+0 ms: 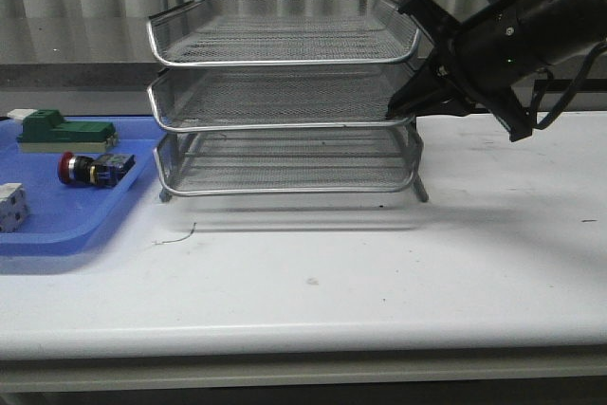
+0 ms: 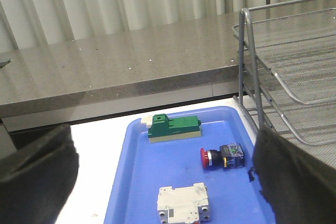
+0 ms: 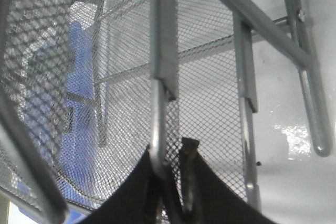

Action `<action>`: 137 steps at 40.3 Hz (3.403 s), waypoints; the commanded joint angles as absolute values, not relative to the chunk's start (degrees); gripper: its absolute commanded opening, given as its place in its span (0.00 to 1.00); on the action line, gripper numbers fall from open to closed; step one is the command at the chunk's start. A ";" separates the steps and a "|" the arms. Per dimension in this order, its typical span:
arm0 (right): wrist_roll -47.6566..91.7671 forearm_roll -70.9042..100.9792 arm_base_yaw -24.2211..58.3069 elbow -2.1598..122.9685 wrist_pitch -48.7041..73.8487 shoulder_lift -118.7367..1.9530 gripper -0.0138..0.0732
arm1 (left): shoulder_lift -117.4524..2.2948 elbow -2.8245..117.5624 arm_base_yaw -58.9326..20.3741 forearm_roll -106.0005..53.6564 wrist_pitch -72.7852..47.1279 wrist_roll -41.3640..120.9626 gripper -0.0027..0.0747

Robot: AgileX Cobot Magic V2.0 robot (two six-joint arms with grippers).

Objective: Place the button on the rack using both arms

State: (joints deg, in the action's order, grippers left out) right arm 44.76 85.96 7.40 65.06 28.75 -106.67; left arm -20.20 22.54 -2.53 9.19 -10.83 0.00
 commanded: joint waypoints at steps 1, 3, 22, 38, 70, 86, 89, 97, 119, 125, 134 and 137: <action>45.35 86.83 7.29 66.80 31.49 -103.85 0.26 | -20.97 24.13 -2.46 9.15 -6.10 0.00 0.86; 45.35 86.35 7.29 66.75 31.89 -103.85 0.26 | -20.97 24.13 -2.46 9.15 -6.10 0.00 0.86; 50.62 85.82 7.29 56.71 33.02 -97.94 0.26 | -20.97 24.13 -2.46 9.15 -6.10 0.00 0.86; 54.92 85.87 7.29 44.69 34.44 -90.62 0.26 | -20.97 24.13 -2.46 9.15 -6.10 0.00 0.86; 58.20 86.29 7.29 39.61 38.50 -82.58 0.85 | -20.97 24.13 -2.46 9.15 -6.10 0.00 0.86; 40.37 60.24 7.29 49.01 30.32 -66.16 0.70 | -20.97 24.13 -2.46 9.15 -6.10 0.00 0.86; 30.97 46.67 7.29 53.11 33.04 -65.80 0.58 | -20.97 24.13 -2.46 9.15 -6.10 0.00 0.86; 15.08 21.88 7.29 57.55 35.67 -64.40 0.23 | -20.97 24.13 -2.46 9.15 -6.10 0.00 0.86; 10.92 11.40 7.45 38.15 22.06 -39.18 0.09 | -20.97 24.13 -2.46 9.15 -6.10 0.00 0.86; 10.92 11.40 7.45 27.79 17.75 -28.59 0.09 | -20.97 24.13 -2.46 9.15 -6.10 0.00 0.86; 10.92 11.40 7.45 20.68 17.08 -16.36 0.09 | -20.97 24.13 -2.46 9.15 -6.10 0.00 0.86; 10.92 11.40 7.45 20.61 17.08 -14.72 0.09 | -20.97 24.13 -2.46 9.15 -6.10 0.00 0.86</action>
State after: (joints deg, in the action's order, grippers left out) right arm 10.90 11.23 7.40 19.32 22.75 -15.85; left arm -20.20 22.54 -2.53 9.19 -10.73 0.00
